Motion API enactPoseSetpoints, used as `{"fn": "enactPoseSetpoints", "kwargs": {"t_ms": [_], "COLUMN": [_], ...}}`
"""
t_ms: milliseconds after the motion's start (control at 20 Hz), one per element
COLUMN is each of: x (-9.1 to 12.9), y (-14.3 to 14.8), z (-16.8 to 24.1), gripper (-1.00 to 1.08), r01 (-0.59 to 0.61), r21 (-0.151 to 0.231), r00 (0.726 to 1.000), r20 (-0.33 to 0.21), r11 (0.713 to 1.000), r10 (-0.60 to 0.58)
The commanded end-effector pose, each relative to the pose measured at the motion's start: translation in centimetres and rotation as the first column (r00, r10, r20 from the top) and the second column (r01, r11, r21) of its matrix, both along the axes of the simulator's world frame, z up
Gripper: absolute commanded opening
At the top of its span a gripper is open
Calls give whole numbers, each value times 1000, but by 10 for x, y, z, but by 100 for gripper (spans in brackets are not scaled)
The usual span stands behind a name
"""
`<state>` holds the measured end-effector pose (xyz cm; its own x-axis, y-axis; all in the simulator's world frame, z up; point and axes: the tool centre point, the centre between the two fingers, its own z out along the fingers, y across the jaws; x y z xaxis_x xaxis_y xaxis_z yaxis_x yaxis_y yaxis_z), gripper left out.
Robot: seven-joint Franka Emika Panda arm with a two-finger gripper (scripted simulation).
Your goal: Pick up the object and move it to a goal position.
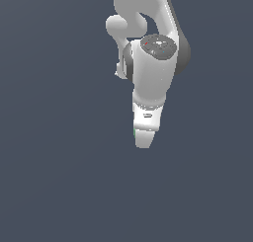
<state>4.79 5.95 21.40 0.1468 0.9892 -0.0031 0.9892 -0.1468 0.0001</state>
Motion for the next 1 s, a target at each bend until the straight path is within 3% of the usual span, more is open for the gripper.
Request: {"fn": "enactPoseSetpoints", "kwargs": {"t_ms": [0, 600, 950], "x": [-6, -26, -30], "y": [22, 121, 152], "z": [22, 122, 154], "gripper": [-100, -100, -100], "r01": [0, 1, 2], "r21": [0, 2, 3], "r00": [1000, 1000, 1000], "r20": [0, 0, 0], "r11": [1000, 1000, 1000], "r10": [0, -1, -2]}}
